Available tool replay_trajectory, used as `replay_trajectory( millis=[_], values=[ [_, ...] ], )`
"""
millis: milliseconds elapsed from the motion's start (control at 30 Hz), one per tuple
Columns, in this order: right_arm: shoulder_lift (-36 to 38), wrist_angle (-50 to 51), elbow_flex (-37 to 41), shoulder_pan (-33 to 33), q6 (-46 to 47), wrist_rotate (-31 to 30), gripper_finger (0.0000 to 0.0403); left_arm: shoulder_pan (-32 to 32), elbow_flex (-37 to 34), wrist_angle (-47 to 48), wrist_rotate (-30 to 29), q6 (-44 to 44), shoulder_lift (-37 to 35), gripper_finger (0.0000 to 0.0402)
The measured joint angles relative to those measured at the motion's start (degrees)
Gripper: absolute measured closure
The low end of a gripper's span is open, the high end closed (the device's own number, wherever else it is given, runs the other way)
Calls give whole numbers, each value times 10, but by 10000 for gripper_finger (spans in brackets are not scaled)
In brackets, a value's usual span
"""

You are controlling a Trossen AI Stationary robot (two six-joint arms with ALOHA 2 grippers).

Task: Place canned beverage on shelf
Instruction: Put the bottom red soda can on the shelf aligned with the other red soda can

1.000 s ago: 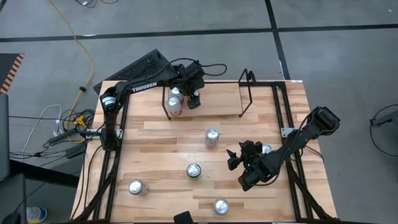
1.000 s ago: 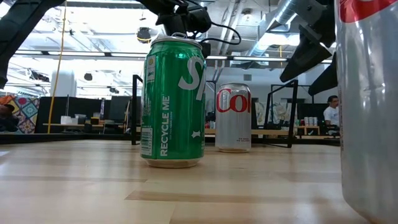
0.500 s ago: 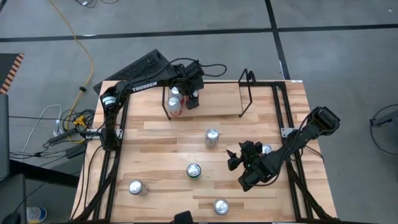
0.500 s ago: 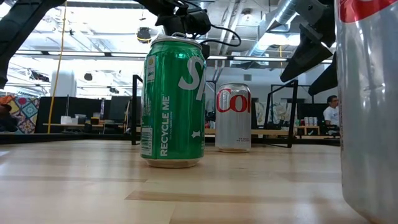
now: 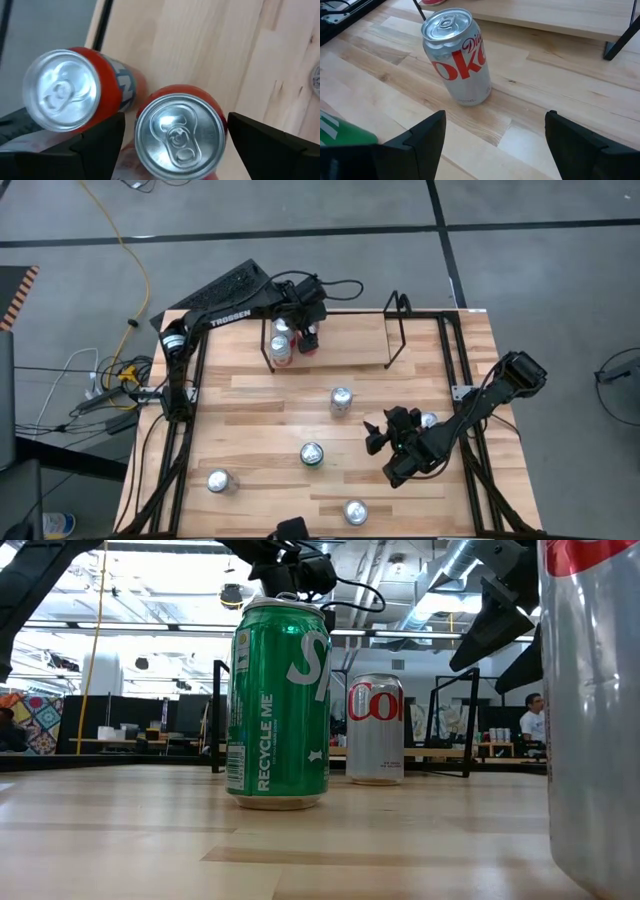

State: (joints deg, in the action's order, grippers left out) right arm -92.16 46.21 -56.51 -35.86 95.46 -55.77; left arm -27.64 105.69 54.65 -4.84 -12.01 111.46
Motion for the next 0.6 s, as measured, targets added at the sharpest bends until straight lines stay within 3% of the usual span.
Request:
replay_trajectory(
  millis=[600],
  values=[
    [0, -34, 0, 0, -44, 0, 88, 14, 0, -4, -19, 9, -65, 65]
  ],
)
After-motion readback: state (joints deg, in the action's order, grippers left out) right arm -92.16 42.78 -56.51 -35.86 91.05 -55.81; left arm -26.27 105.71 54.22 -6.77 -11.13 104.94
